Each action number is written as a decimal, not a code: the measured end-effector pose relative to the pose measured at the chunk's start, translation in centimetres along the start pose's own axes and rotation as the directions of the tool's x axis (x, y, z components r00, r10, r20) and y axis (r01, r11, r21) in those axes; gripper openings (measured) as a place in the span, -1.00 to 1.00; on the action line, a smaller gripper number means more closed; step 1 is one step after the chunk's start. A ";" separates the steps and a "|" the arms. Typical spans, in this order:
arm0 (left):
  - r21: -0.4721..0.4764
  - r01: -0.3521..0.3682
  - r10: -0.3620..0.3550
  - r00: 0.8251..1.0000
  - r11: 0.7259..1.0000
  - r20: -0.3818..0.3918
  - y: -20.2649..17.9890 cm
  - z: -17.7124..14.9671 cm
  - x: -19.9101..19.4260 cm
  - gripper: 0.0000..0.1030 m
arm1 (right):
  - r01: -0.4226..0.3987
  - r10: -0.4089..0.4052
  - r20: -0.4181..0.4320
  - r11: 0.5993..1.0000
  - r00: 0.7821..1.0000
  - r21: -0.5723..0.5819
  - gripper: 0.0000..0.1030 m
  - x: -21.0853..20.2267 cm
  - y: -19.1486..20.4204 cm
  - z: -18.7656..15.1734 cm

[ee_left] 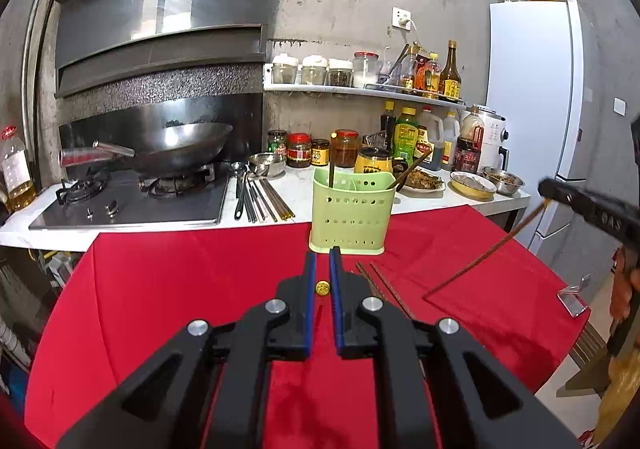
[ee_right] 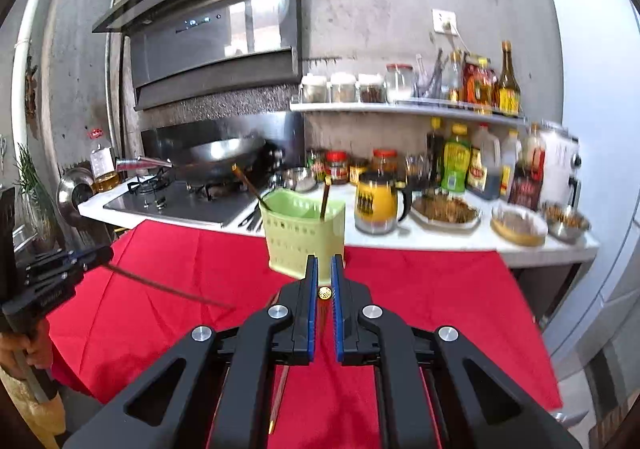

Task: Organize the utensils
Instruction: 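Carry both chopsticks to the green holder and lower them in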

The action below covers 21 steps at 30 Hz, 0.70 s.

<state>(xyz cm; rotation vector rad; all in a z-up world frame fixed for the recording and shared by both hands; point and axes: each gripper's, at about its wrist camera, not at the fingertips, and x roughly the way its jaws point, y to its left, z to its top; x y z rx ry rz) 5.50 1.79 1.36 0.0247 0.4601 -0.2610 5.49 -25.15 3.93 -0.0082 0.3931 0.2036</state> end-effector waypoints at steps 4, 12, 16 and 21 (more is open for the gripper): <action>0.016 0.025 -0.025 1.000 1.000 0.008 0.1 1.5 -0.2 -0.87 | 0.002 -0.002 0.000 1.000 1.000 -0.023 -0.86 1.5 0.2 1.6; 0.021 0.082 -0.081 0.996 0.996 -0.028 -0.1 4.0 2.5 -0.87 | -0.005 0.005 0.007 1.000 1.000 -0.014 -0.85 4.8 -0.4 2.8; 0.055 0.090 -0.089 0.996 0.994 -0.017 -0.9 5.1 3.0 -0.87 | -0.022 0.022 -0.007 1.000 1.000 0.002 -0.86 6.1 -0.8 3.2; 0.100 0.059 -0.060 0.998 0.993 0.002 -1.1 6.8 2.2 -0.87 | -0.020 0.020 0.003 1.000 1.000 -0.023 -0.86 6.1 -0.7 4.1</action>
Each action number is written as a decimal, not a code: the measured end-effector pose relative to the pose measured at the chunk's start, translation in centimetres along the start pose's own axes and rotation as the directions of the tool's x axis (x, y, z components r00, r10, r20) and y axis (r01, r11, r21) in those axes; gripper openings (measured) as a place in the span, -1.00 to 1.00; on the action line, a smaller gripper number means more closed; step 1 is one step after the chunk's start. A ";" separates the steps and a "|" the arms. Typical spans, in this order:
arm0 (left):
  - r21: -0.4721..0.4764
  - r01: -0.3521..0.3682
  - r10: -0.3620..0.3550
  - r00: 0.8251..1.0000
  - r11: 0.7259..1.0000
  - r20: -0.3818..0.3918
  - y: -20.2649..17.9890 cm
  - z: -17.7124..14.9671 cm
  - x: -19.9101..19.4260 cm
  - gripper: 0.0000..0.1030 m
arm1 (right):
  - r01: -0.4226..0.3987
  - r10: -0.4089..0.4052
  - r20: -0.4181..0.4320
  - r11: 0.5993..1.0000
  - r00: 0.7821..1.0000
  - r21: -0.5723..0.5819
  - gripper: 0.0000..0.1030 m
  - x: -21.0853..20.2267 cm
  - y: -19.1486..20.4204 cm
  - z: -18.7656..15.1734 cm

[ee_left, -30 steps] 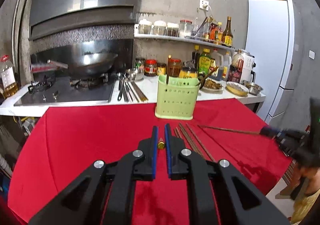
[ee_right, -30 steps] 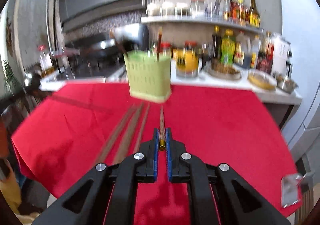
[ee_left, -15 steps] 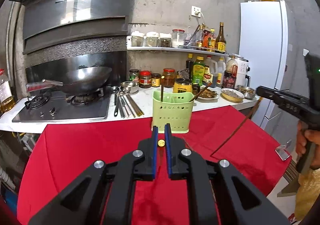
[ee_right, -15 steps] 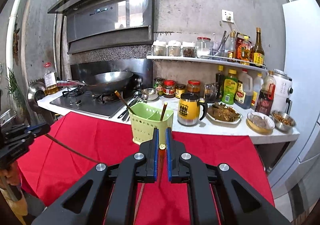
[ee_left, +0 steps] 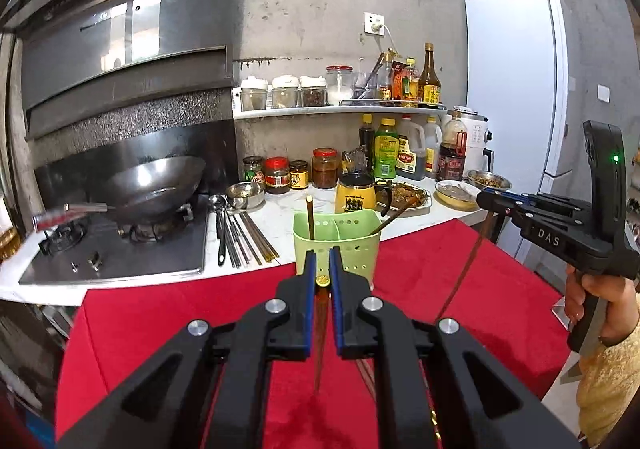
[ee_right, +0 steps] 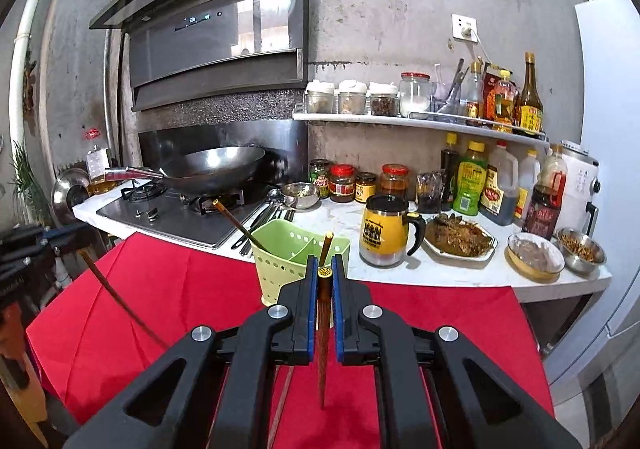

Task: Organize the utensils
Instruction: 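Carry both chopsticks to the green holder and lower them in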

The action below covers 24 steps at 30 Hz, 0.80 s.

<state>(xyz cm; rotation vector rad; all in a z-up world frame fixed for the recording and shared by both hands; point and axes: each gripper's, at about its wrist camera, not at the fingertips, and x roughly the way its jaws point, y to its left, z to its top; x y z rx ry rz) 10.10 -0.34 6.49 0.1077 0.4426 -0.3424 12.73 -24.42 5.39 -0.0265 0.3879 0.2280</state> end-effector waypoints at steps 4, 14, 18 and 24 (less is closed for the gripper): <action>0.003 -0.005 0.005 1.000 1.000 -0.011 -0.1 -0.6 0.8 -0.87 | -0.001 0.001 -0.014 1.000 1.000 0.010 -0.86 0.7 -0.2 -0.5; -0.042 -0.009 0.004 0.994 0.999 -0.110 0.9 -4.0 1.4 -0.87 | -0.006 0.006 -0.051 1.000 0.999 0.004 -0.86 1.2 0.4 -3.0; -0.069 -0.015 0.005 0.989 0.997 -0.147 1.4 -5.6 1.8 -0.87 | -0.007 0.007 -0.073 1.000 0.997 0.004 -0.85 1.4 0.7 -4.0; -0.049 -0.035 0.025 0.983 0.998 -0.182 1.1 -6.7 0.7 -0.87 | 0.021 -0.026 -0.115 0.999 0.993 -0.047 -0.87 0.7 1.9 -5.3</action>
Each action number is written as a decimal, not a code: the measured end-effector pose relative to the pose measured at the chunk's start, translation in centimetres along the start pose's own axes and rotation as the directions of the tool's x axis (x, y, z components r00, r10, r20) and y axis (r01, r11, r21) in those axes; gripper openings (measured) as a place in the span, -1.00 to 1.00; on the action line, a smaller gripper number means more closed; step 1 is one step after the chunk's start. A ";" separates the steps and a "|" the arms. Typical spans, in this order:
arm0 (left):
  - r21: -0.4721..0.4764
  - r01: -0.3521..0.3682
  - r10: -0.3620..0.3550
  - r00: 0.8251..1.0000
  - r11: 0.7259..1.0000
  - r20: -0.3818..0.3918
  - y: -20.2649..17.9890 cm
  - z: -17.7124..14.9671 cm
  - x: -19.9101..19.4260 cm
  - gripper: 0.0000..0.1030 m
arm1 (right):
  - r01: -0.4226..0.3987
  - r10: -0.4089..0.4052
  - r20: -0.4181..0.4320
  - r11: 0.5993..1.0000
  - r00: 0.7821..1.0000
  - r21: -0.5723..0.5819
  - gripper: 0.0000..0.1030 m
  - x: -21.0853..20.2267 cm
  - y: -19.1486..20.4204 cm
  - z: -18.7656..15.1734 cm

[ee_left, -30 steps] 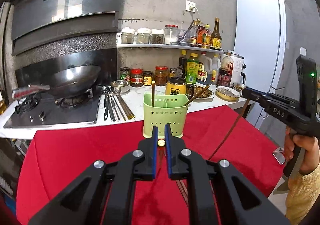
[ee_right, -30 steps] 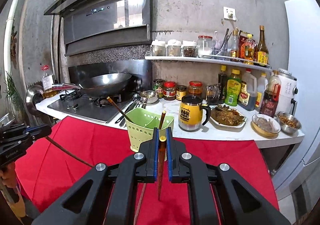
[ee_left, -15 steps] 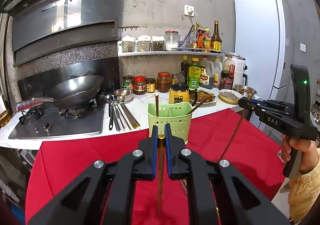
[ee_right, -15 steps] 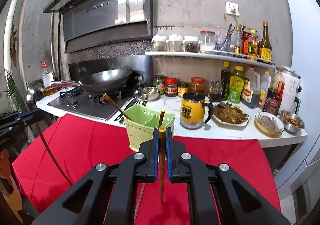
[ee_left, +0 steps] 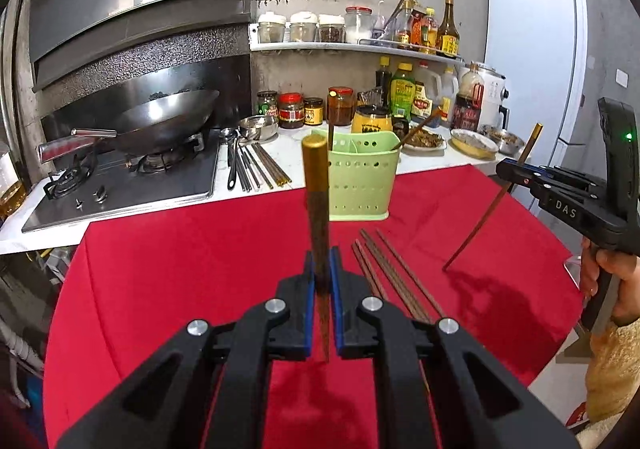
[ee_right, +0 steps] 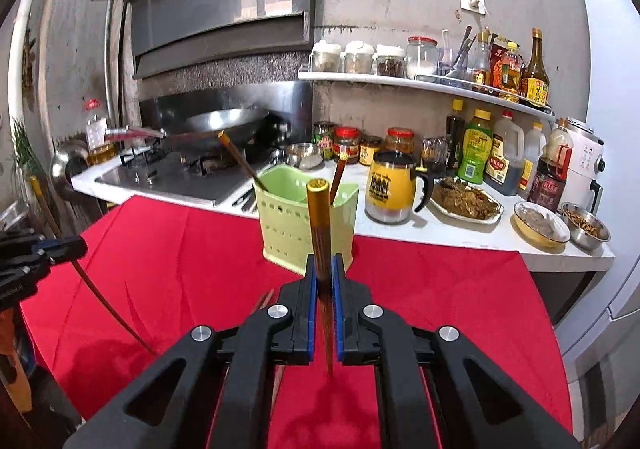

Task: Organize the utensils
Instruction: 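Carry both chopsticks to the green holder and lower them in, then open both tools over the green holder, releasing the chopsticks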

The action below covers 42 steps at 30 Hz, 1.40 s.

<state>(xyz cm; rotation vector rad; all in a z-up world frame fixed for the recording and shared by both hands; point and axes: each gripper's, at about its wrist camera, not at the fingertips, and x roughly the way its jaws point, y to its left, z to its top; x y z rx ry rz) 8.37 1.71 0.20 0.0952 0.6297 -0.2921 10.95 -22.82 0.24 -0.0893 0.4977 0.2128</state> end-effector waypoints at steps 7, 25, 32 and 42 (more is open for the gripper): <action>0.020 -0.001 -0.002 0.992 1.000 0.126 -1.0 1.3 -1.4 -0.87 | -0.007 0.007 0.036 1.000 0.999 -0.006 -0.87 -1.7 0.3 0.8; 0.074 0.037 -0.062 0.926 0.997 0.373 -3.9 18.9 4.5 -0.87 | -0.006 0.004 0.308 1.000 0.952 0.007 -0.86 2.1 -1.6 14.9; 0.035 0.057 -0.063 0.977 0.998 0.203 -2.6 18.3 13.7 -0.87 | -0.037 0.032 0.184 0.999 0.982 0.027 -0.86 8.9 -2.5 13.2; -0.011 0.083 -0.080 0.985 0.997 0.153 -0.9 17.5 15.3 -0.87 | -0.013 0.008 0.152 0.999 0.988 0.029 -0.21 8.9 -2.7 12.2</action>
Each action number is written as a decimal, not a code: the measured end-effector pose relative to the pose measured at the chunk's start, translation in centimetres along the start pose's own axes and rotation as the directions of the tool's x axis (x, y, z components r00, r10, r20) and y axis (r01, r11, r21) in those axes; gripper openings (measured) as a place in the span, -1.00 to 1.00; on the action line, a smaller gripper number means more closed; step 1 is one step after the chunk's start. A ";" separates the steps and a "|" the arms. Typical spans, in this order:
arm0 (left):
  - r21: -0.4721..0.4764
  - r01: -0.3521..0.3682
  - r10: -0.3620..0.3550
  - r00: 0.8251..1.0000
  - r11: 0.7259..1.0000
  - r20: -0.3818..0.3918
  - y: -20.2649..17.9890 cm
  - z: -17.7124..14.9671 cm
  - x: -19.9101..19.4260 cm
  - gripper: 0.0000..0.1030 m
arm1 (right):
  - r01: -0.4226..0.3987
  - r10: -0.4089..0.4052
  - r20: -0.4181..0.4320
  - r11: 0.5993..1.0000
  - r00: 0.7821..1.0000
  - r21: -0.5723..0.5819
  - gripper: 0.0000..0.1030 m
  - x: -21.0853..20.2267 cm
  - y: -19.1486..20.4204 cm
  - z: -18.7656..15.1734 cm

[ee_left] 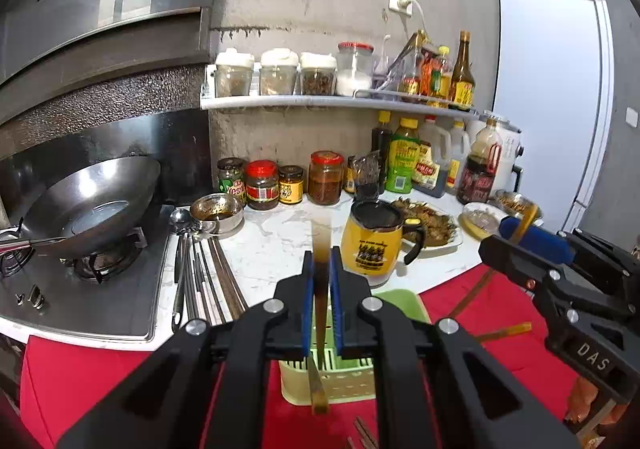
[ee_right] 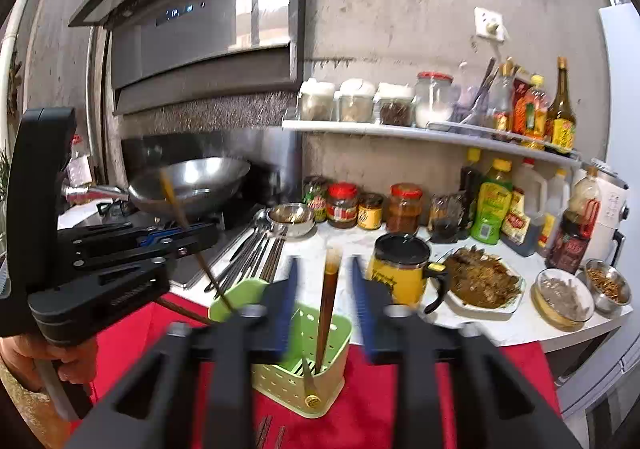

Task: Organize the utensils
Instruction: 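Open both tools over the green holder, releasing the chopsticks, then move both tools back over the chopsticks lying on the red cloth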

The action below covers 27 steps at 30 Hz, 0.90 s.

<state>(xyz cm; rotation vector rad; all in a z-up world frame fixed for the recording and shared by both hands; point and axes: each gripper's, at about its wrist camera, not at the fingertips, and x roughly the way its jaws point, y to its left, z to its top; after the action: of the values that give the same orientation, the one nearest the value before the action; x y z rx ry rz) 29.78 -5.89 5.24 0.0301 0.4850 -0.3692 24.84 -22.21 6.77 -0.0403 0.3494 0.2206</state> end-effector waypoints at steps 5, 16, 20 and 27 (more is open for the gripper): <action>0.005 0.008 -0.009 0.995 1.000 0.102 -0.5 0.6 -6.6 -0.81 | 0.021 -0.021 0.046 1.000 0.999 -0.005 -0.19 -4.8 -0.1 0.6; 0.021 -0.142 0.142 0.990 0.990 0.002 -1.0 -10.0 -14.7 -0.31 | -0.005 0.004 -0.058 1.000 0.998 -0.013 -0.13 -13.0 1.6 -9.1; -0.015 -0.163 0.159 0.977 0.987 -0.141 -0.3 -16.4 -14.5 -0.31 | -0.028 0.028 -0.163 1.000 0.986 -0.002 -0.13 -13.5 2.6 -14.5; -0.074 -0.204 0.171 0.933 0.976 -0.317 0.6 -24.4 -14.1 -0.31 | -0.042 0.050 -0.305 0.999 0.951 0.034 -0.13 -13.1 3.9 -21.1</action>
<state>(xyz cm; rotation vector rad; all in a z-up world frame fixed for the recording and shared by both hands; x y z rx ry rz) 7.44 2.27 -9.91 0.0315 0.8058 -0.1488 4.90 -22.80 -8.56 -0.0399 0.6628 0.2563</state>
